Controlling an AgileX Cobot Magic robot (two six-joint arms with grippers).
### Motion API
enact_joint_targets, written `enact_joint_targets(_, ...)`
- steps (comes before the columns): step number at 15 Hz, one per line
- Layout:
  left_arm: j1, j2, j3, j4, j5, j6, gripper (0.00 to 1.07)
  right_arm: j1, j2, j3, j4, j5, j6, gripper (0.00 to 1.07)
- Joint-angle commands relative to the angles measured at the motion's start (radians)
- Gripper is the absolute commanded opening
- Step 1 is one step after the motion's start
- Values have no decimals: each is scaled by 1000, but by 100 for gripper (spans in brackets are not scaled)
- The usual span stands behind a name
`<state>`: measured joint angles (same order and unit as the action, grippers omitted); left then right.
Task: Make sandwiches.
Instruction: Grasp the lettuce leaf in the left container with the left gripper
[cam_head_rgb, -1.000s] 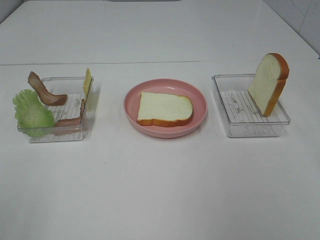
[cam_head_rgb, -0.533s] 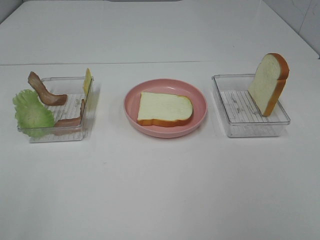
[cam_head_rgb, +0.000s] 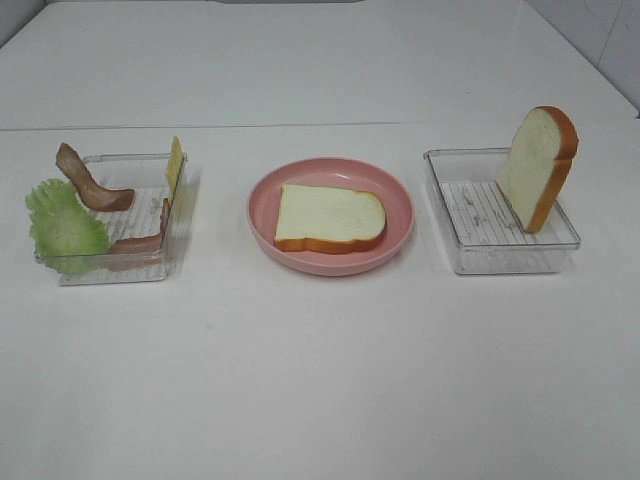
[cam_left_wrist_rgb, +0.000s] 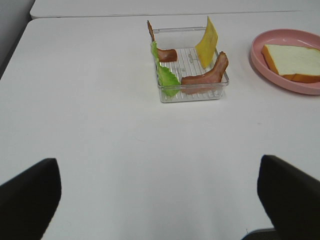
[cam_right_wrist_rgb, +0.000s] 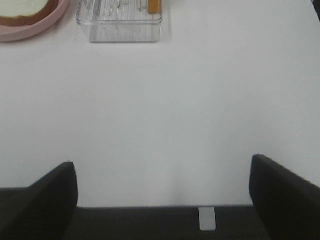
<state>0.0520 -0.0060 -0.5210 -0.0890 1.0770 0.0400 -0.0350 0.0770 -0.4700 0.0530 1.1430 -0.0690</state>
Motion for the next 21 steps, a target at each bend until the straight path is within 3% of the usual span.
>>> enact_joint_targets(1,-3,-16,3,1,-2,-1,101,-3,-117,17,-1,-42,-10,90)
enact_joint_targets(8,-3,-16,3,2,-2,-2,101,-3,-112,17,1,-41,-6,90)
enact_joint_targets(12,-3,36,-8,11,9,-47,101,-3,-112,17,3,-42,-6,90)
enact_joint_targets(15,-3,321,-137,38,119,-46,101,-3,-112,17,3,-42,-6,90)
enact_joint_targets(19,-3,941,-451,77,226,-50,101,-3,-112,17,3,-42,-6,90)
enact_joint_targets(21,-3,1136,-564,80,238,-46,101,-3,-112,17,3,-42,-6,90)
